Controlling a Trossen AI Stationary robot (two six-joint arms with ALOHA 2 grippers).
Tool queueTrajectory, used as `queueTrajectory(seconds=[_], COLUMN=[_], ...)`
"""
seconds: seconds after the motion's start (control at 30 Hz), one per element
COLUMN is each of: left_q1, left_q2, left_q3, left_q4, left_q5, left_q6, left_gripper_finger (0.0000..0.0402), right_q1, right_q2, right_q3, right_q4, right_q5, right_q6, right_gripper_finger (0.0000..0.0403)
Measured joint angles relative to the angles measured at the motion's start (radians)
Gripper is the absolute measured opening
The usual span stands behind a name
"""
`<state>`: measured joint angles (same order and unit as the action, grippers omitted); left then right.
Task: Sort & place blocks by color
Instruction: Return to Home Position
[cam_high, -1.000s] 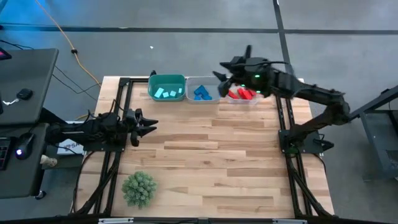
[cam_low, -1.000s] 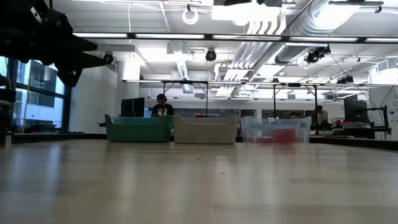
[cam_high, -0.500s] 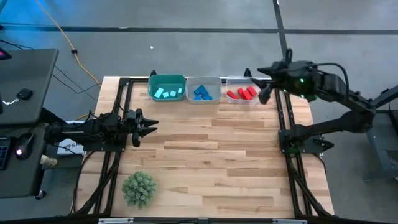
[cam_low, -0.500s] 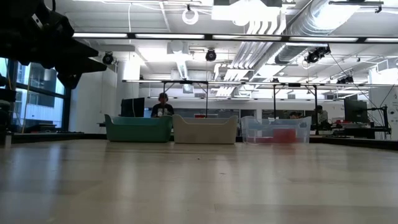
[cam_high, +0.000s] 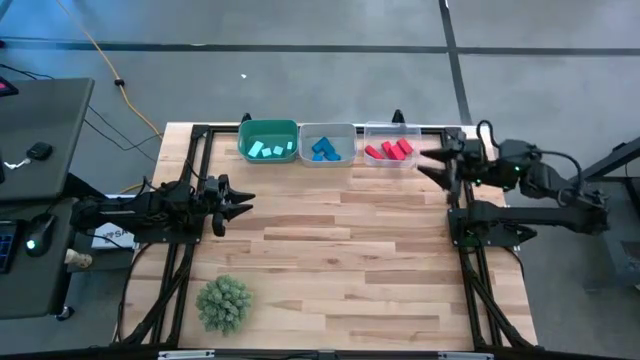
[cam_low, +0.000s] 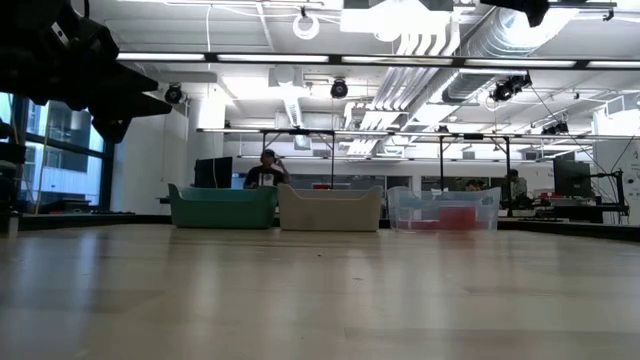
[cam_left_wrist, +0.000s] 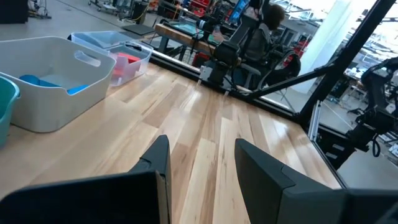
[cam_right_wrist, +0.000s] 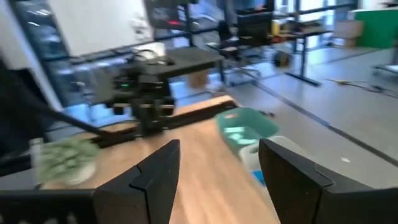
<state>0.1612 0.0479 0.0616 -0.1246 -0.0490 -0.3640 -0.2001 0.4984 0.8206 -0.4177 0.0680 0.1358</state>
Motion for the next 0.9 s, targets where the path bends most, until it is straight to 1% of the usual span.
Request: queueTrajectory(seconds=[0.1, 0.27, 0.43, 0.63, 0.9], left_q1=[0.000, 0.000, 0.000, 0.000, 0.000], left_q2=[0.000, 0.000, 0.000, 0.000, 0.000], left_q3=[0.000, 0.000, 0.000, 0.000, 0.000], left_q4=[0.000, 0.000, 0.000, 0.000, 0.000], left_q5=[0.000, 0.000, 0.000, 0.000, 0.000], left_q6=[0.000, 0.000, 0.000, 0.000, 0.000], left_gripper_finger=[0.0101, 0.0101, 0.0101, 0.0101, 0.0101], right_q1=[0.000, 0.000, 0.000, 0.000, 0.000], right_q2=[-0.081, -0.201, -0.284, -0.336, -0.344], right_q3=[-0.070, -0.202, -0.316, -0.426, -0.486], right_q4=[0.003, 0.010, 0.056, 0.109, 0.132], right_q5=[-0.026, 0.006, 0.015, 0.020, 0.003], right_q6=[0.030, 0.077, 0.126, 0.184, 0.204], right_gripper_finger=[0.0209, 0.0209, 0.0209, 0.0209, 0.0209])
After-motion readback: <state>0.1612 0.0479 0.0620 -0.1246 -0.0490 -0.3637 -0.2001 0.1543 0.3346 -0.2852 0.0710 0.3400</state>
